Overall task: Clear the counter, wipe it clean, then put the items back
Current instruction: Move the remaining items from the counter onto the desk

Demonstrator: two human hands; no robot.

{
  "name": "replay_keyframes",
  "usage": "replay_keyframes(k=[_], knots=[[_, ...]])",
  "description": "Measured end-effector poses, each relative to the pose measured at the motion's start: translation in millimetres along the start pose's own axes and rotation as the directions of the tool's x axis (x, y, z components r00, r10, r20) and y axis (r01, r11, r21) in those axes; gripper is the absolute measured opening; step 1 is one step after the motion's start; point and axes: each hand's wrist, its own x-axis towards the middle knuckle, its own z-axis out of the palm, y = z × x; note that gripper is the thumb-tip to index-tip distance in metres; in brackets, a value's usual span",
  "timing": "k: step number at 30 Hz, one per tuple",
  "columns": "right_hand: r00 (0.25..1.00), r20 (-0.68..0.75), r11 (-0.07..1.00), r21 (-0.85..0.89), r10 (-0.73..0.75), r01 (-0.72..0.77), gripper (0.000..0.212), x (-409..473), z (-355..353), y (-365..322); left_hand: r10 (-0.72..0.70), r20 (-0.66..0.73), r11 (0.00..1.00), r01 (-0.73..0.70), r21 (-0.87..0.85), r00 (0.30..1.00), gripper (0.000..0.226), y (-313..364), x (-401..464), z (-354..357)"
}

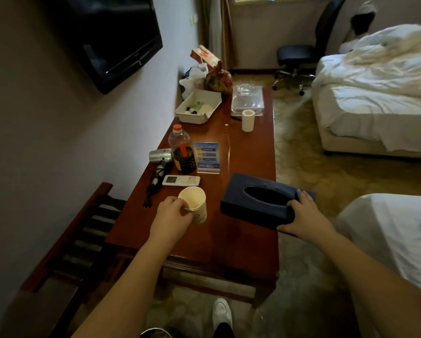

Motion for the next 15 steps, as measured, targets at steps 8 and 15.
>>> replay_keyframes(k=[8,15], knots=[[0.998,0.003,0.992,-0.102,0.070,-0.069,0.073,110,-4,-1,0.063,0.115,0.996,-0.070,0.058,0.991,0.022,-3,119,40],[0.994,0.074,0.982,-0.174,0.086,-0.072,0.072,189,3,3,0.136,0.127,0.982,-0.151,0.115,0.982,0.020,-10,186,70]])
